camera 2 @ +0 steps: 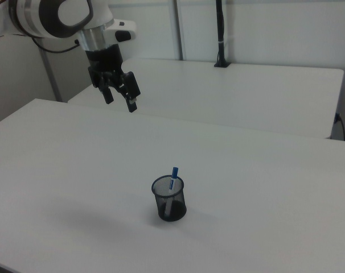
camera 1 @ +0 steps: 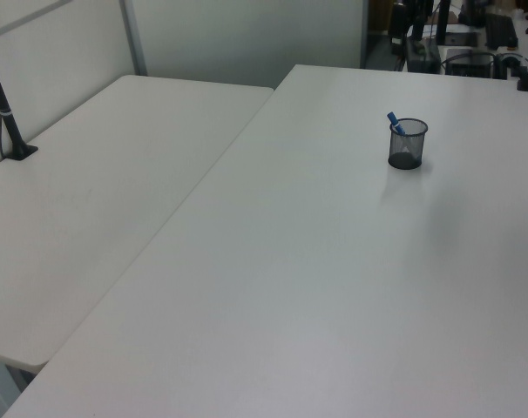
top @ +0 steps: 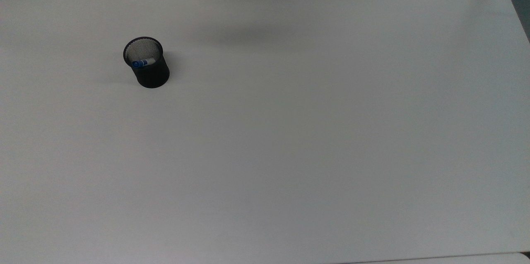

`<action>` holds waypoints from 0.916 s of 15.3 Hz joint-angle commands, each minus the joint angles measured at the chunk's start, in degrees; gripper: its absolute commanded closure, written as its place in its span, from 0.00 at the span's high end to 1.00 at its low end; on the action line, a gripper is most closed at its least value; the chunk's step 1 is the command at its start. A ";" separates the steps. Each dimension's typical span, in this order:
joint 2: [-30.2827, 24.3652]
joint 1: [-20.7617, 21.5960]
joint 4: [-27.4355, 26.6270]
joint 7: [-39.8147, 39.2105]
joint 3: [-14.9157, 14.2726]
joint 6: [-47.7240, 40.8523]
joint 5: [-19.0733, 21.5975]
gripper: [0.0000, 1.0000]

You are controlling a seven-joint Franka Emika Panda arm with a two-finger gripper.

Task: Remove the marker

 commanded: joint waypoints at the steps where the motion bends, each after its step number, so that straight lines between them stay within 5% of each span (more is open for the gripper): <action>1: -0.65 1.06 -0.64 -0.43 -0.95 -1.00 0.17 1.00; 11: -0.65 0.80 -0.55 -0.95 -0.95 -1.00 0.17 1.00; 14: -0.74 0.36 -0.55 -6.47 -1.47 -1.00 0.18 1.00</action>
